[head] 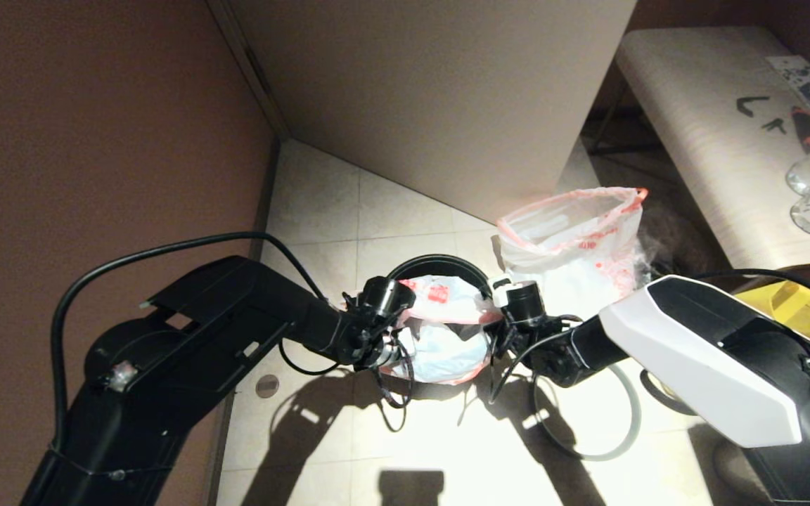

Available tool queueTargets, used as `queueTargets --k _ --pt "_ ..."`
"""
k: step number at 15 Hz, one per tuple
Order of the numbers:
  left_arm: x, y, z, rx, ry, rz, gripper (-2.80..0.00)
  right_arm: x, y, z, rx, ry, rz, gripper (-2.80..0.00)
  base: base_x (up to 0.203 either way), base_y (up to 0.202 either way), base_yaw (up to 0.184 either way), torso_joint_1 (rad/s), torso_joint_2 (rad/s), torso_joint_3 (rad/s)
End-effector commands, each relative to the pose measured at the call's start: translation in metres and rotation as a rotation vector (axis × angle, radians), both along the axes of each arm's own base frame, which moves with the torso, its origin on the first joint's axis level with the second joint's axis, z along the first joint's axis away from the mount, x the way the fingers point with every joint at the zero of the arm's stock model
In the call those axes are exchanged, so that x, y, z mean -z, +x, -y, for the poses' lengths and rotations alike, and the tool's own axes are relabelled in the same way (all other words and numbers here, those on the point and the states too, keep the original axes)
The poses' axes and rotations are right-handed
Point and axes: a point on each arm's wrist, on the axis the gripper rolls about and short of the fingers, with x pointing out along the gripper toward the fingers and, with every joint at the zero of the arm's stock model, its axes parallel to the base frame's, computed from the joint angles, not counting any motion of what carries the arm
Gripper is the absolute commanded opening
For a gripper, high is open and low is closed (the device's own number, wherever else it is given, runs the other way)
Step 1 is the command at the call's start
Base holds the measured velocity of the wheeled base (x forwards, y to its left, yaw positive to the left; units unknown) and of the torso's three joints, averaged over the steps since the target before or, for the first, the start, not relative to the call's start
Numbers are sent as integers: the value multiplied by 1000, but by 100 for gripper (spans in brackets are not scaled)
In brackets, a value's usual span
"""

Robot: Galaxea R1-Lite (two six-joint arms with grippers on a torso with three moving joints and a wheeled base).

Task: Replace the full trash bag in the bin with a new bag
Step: Put the new garbage bag on the trash can

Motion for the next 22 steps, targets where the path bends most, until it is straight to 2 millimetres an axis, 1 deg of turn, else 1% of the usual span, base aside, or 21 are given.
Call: queueTargets --k 1,5,7,10,11,13,15,16,17,19,21,22 --pt "6 5 4 1 -7 5 -280 1 -1 -2 -4 2 1 -280 0 0 0 0 0 0" --pt "-2 7 2 -6 -28 40 -280 3 -6 -6 -15 -5 -10 -280 0 0 0 0 0 0" --pt "-5 7 -1 -18 -50 69 -280 3 -11 -12 -28 0 1 -280 0 0 0 0 0 0" --pt "-9 15 -11 -47 -120 211 -280 9 -13 -24 -52 8 13 -280 0 0 0 0 0 0" --pt "-11 17 -15 -56 -125 221 -280 8 -10 -27 -56 15 26 -280 0 0 0 0 0 0" --pt "-16 22 -25 -72 -134 229 -280 -3 -7 -35 -68 27 56 -280 0 0 0 0 0 0" --pt "-27 21 -35 -81 -150 237 -280 -21 -12 -43 -87 30 58 -280 0 0 0 0 0 0" --pt "-31 17 -39 -83 -149 233 -280 -23 -15 -48 -97 31 54 -280 0 0 0 0 0 0" --pt "-30 8 -44 -86 -140 208 -280 -22 -20 -52 -106 27 46 -280 0 0 0 0 0 0" --pt "-30 -9 -57 -78 -142 154 -280 -14 -33 -62 -132 10 4 -280 0 0 0 0 0 0" --pt "-29 -22 -70 -88 -141 117 -280 -19 -46 -73 -147 48 -7 -280 0 0 0 0 0 0" --pt "-24 -28 -74 -99 -146 89 -280 -16 -49 -76 -149 65 -17 -280 0 0 0 0 0 0"
